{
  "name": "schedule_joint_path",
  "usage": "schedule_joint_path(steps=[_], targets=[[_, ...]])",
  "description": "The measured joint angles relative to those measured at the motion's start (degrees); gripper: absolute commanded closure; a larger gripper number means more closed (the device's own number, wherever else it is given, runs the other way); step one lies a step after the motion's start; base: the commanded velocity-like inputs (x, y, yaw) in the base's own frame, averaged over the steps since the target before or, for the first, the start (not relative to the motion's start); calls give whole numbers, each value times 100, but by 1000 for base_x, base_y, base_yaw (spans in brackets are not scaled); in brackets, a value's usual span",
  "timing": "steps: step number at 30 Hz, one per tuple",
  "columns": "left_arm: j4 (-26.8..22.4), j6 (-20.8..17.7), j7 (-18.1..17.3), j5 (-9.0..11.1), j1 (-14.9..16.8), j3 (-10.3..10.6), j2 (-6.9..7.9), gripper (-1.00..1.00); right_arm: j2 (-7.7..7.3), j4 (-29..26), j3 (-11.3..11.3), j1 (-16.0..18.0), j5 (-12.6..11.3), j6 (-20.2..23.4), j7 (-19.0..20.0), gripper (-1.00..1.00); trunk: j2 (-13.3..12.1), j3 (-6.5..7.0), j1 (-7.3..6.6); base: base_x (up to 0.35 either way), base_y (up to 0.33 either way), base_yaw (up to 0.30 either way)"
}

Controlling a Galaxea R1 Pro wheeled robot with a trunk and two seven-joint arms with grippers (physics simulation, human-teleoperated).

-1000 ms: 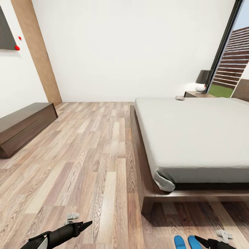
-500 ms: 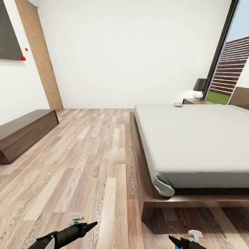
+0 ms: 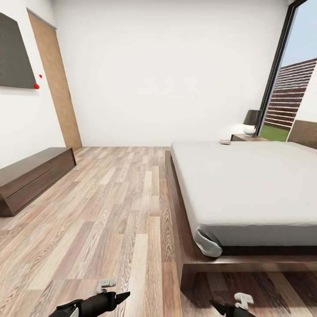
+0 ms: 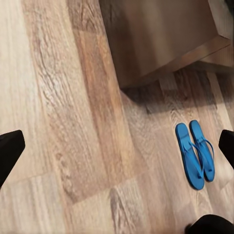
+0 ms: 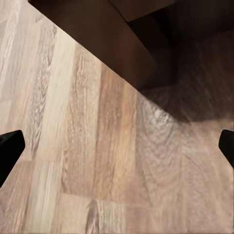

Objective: In the bedroom, move the book from the bed onto either nightstand, and place the two sandals side by side next to the bed.

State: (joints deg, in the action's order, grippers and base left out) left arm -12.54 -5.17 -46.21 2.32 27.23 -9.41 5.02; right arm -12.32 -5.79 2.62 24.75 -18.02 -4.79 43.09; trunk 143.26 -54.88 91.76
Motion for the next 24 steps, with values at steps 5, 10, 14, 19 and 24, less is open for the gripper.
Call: schedule_joint_path(steps=[5, 10, 14, 19, 24], targets=[[6, 33, 5, -6, 0, -1, -1, -100, 17, 0, -12, 0, 232, -9, -579, -100, -83, 103, -51, 0, 0, 0], [5, 102, -1, -3, 0, -3, -1, -100, 19, -1, -11, 0, 372, -11, -634, -100, -284, 192, -161, 0, 0, 0], [5, 139, -3, -5, 0, -4, -1, -100, 19, -1, -11, 0, 414, -12, -649, -100, -444, 264, -249, 0, 0, 0], [5, 163, -5, -7, 0, -5, -1, -100, 20, -1, -11, 0, 445, -13, -659, -100, -645, 354, -358, 0, 0, 0], [4, 166, -5, -5, 0, -5, -3, -100, 20, -1, -11, 0, 450, -13, -659, -100, -845, 444, -468, 0, 0, 0]])
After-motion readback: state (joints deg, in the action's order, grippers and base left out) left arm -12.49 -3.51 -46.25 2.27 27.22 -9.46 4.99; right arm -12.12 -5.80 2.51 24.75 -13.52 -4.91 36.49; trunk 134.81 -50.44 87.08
